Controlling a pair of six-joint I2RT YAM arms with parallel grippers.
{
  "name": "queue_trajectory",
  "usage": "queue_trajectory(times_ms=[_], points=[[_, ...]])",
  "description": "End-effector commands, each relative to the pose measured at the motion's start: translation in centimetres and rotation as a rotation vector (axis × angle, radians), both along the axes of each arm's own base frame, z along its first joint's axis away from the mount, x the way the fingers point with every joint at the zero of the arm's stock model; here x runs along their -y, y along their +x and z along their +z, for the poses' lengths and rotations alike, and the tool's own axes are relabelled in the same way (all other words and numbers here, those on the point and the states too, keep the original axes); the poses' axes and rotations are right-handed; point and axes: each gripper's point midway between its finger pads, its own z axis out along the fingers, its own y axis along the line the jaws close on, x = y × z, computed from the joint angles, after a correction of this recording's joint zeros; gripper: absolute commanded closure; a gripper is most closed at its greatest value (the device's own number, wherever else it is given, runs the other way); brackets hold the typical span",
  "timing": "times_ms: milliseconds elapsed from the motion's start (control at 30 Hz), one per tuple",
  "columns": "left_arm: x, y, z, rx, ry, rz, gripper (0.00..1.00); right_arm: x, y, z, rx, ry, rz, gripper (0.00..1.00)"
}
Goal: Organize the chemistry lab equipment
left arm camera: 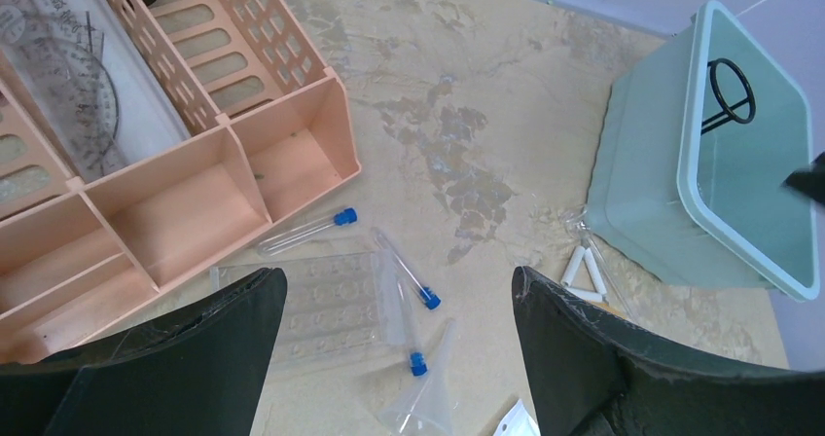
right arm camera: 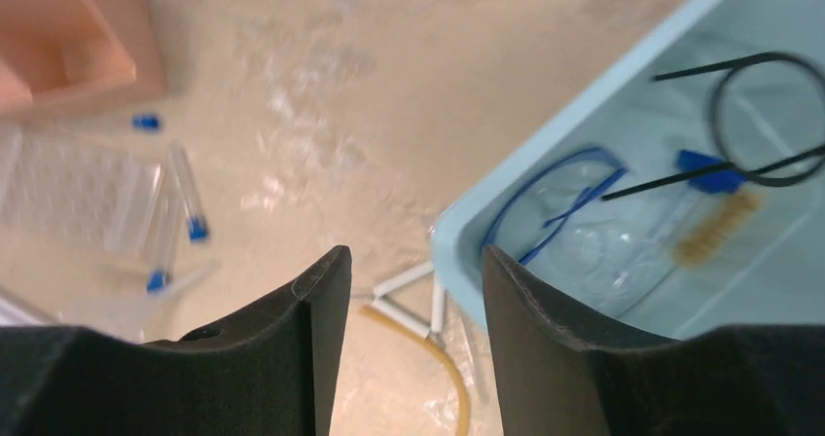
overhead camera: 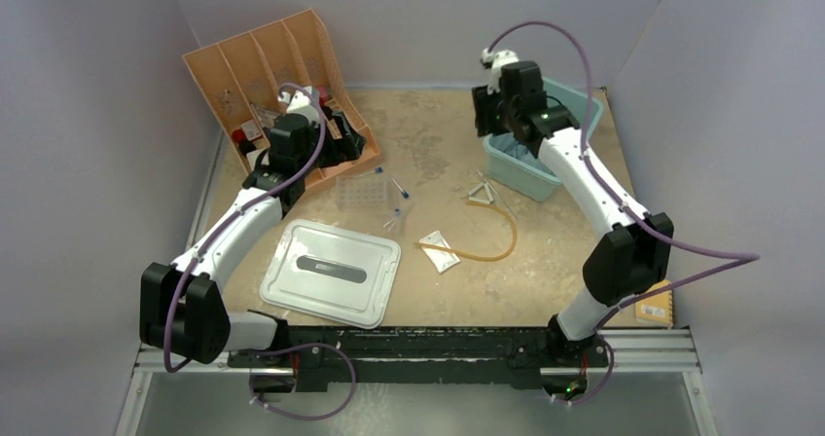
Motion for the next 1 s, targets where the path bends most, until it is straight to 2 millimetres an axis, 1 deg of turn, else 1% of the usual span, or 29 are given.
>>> queue_trajectory(times_ms=[0,100,233,300,367,433,500,567,667,767,833,900,967], points=[[-0.1,0.2,1.5,0.044,-0.021,0.023,0.14,-2.1,-2.1,-4.5,-0.07,-0.15,0.141,0.44],[-0.1,0.1,1.2,0.039,-0.023,0.024,0.14,-2.7,-3.2,-7.2,-0.127,-0.206,0.148,0.42],[-0.4,0.3,1.1,0.035,-0.02,0.043,0.14,-3.1,-3.4,-9.2,-0.167,-0.275,0.107,0.39],[-0.4,0.3,1.0,0.033,-0.022,0.047,0.14,-3.0,-3.7,-10.6,-0.187,-0.32,0.077,0.39],[-0.4,0.2,1.0,0.034,-0.026,0.048,0.14,-2.6,-4.0,-12.4,-0.208,-0.368,0.044,0.43],[-0.4,0.2,0.9,0.032,-0.027,0.049,0.14,-2.1,-3.9,-13.6,-0.208,-0.415,0.015,0.51],[-0.5,0.2,1.0,0.034,-0.026,0.05,0.14,-1.9,-3.3,-14.1,-0.196,-0.46,-0.007,0.54],[-0.5,0.1,1.1,0.035,-0.025,0.05,0.14,-2.2,-2.4,-14.4,-0.185,-0.484,-0.011,0.55],[-0.5,0.0,1.1,0.035,-0.022,0.051,0.14,-2.9,-0.9,-15.0,-0.17,-0.526,-0.022,0.52],[-0.6,-0.1,1.2,0.036,-0.017,0.05,0.14,-2.6,0.6,-15.2,-0.154,-0.587,-0.076,0.49],[-0.7,-0.2,1.2,0.036,-0.009,0.05,0.14,-2.7,0.8,-16.1,-0.186,-0.611,-0.073,0.47],[-0.9,-0.4,1.2,0.038,-0.003,0.05,0.14,-2.6,0.9,-16.7,-0.205,-0.633,-0.058,0.43],[-0.9,-0.5,1.1,0.038,0.004,0.048,0.14,-2.8,0.9,-17.2,-0.223,-0.643,-0.037,0.41]])
